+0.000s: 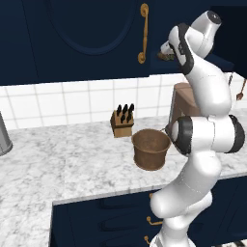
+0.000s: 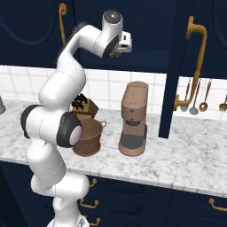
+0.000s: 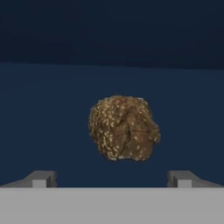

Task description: Open the cabinet, pick up the bread from the cabinet and place it in the basket. Then move the basket to the dining counter.

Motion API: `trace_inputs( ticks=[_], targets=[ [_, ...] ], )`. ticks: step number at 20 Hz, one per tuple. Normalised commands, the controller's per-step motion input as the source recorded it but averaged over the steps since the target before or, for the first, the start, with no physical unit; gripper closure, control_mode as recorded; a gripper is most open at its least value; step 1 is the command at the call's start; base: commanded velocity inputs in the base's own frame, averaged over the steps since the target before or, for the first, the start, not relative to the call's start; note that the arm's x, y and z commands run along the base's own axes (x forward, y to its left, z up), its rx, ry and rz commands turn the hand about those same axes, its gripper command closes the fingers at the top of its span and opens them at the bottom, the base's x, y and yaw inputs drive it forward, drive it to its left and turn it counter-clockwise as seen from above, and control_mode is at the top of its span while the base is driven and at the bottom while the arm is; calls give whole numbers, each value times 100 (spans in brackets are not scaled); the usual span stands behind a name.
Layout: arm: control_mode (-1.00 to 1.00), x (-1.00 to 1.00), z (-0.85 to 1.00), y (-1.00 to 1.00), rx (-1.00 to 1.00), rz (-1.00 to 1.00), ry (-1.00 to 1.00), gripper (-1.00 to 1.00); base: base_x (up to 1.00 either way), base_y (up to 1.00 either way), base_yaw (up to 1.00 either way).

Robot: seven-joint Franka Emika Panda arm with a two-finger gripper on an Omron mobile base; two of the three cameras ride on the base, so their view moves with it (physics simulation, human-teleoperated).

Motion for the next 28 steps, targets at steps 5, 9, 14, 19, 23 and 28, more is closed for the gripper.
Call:
trace_inputs(
  ticks=[5,9,14,19,23,28],
  targets=[
    [-100,35,-3,0,0,3,0,-100,0,0,0],
    [-100,41,-14,0,0,0,0,-100,0,0,0],
    [-100,57,-4,0,0,0,0,-100,0,0,0],
    [-100,44,-1,0,0,0,2,-100,0,0,0],
    [-100,6,-25,4,0,0,3,-100,0,0,0],
    [-100,0,-27,3,1,2,0,-100,0,0,0]
  ],
)
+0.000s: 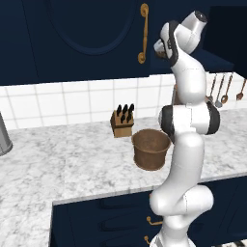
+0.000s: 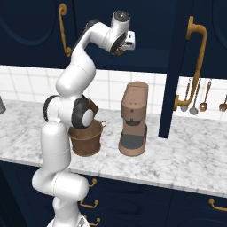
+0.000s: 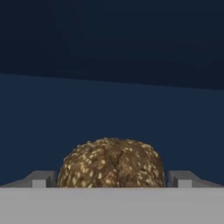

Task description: Open the cabinet, pick up the bread from the cabinet and place it in the basket. Then move the basket to the dining counter.

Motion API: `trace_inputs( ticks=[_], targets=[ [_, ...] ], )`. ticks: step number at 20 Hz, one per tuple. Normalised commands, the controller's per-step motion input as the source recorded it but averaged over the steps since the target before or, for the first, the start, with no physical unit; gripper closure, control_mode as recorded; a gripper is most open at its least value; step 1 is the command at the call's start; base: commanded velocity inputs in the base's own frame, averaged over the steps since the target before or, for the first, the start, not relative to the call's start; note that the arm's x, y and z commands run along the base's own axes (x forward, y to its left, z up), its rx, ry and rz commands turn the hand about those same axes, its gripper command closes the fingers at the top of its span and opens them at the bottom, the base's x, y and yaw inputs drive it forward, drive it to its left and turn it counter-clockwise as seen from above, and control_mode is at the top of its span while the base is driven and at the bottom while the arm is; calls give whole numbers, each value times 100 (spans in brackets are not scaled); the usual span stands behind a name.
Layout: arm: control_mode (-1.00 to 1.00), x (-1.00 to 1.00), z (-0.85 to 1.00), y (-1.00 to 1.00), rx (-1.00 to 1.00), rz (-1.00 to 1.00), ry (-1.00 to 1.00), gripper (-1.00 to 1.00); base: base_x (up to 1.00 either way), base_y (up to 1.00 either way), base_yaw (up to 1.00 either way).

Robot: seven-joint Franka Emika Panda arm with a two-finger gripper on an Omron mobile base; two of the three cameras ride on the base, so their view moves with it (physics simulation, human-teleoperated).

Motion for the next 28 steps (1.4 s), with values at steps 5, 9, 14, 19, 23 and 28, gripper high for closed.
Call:
trace_inputs(
  ticks=[5,9,14,19,23,28],
  targets=[
    [-100,0,-30,11,4,1,-4,100,0,0,0],
    [-100,-1,-33,15,5,1,-19,100,0,0,0],
    [-100,-5,-28,4,3,0,-24,100,0,0,0],
    [-100,-64,15,0,0,-9,-7,100,0,0,0],
    [-100,-100,31,0,0,-19,-11,100,0,0,0],
    [-100,-100,10,3,0,-22,-4,100,0,0,0]
  ],
)
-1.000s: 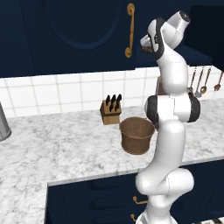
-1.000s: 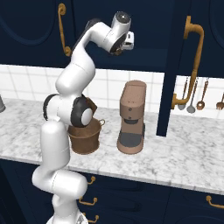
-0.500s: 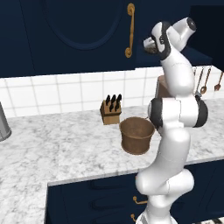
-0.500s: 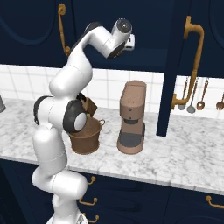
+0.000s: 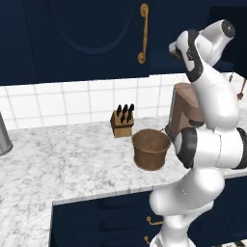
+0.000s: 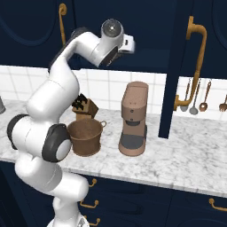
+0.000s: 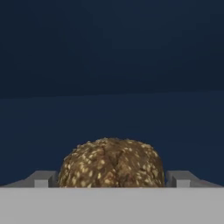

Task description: Open the cabinet, pick up the bread from the cabinet and place it in the basket. Then move the basket to the dining counter.

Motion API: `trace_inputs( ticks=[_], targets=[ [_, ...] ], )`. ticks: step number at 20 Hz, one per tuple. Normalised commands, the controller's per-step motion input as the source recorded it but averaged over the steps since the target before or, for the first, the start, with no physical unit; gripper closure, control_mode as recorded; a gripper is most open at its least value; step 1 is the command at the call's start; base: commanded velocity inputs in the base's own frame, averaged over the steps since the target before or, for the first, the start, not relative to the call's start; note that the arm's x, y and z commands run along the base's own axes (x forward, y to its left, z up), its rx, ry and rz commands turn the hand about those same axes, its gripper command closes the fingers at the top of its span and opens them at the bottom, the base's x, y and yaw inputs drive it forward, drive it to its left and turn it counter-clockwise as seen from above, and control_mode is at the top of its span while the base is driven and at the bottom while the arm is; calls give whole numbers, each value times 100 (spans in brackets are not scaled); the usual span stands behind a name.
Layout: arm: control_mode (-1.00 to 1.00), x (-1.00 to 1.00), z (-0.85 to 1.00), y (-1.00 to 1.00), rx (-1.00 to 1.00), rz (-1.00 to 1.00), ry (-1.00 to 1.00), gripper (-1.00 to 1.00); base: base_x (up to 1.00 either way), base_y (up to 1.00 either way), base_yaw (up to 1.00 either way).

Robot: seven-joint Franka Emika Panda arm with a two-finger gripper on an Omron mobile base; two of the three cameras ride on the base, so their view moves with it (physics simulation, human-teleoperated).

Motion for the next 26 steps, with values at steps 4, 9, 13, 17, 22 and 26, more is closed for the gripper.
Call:
trace_inputs(
  ticks=[4,9,13,17,22,26],
  targets=[
    [-100,-100,7,13,0,-28,-2,100,0,0,0],
    [-100,-100,15,5,0,-29,4,100,0,0,0],
    [-100,-100,-1,20,5,-12,4,100,0,0,0],
    [-100,-100,-2,27,6,-1,9,100,0,0,0],
    [-100,-60,-34,31,9,0,1,100,0,0,0],
    [-100,-9,-76,39,1,0,7,100,0,0,0]
  ],
)
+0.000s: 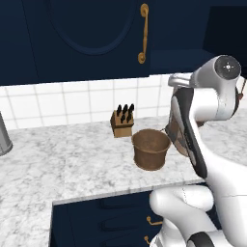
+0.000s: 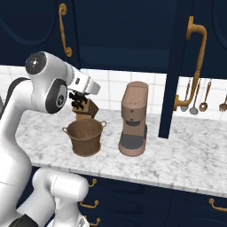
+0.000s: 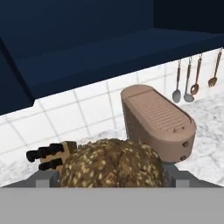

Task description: Open the cabinet, pick up the bread from the cabinet and place it in the basket. Then move the basket to the dining counter.

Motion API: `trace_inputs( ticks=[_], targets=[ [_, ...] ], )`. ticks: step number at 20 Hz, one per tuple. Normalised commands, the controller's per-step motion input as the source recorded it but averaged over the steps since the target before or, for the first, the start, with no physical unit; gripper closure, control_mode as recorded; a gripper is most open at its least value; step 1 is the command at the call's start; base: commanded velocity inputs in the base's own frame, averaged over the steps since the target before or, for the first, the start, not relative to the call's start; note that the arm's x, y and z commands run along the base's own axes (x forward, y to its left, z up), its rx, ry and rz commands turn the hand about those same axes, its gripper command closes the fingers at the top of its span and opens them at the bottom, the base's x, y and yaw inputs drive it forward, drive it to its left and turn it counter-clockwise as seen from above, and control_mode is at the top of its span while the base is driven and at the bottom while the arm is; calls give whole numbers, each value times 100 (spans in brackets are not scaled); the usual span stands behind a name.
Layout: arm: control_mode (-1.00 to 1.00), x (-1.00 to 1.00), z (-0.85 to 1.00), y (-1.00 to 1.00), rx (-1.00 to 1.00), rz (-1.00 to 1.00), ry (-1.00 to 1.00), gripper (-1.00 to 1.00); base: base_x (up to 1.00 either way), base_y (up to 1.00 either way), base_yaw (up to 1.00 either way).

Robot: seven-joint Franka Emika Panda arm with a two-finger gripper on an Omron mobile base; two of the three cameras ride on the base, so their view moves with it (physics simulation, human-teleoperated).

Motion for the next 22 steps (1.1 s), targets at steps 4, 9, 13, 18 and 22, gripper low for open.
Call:
trace_inputs(
  ticks=[4,9,13,18,22],
  targets=[
    [-100,0,-100,29,0,0,15,100,0,0,0],
    [-100,1,-97,21,0,0,20,100,0,0,0],
    [-100,24,-94,18,0,0,21,100,0,0,0],
    [-100,41,-64,23,2,0,24,100,0,0,0],
    [-100,45,-8,6,17,0,22,100,0,0,0]
  ],
)
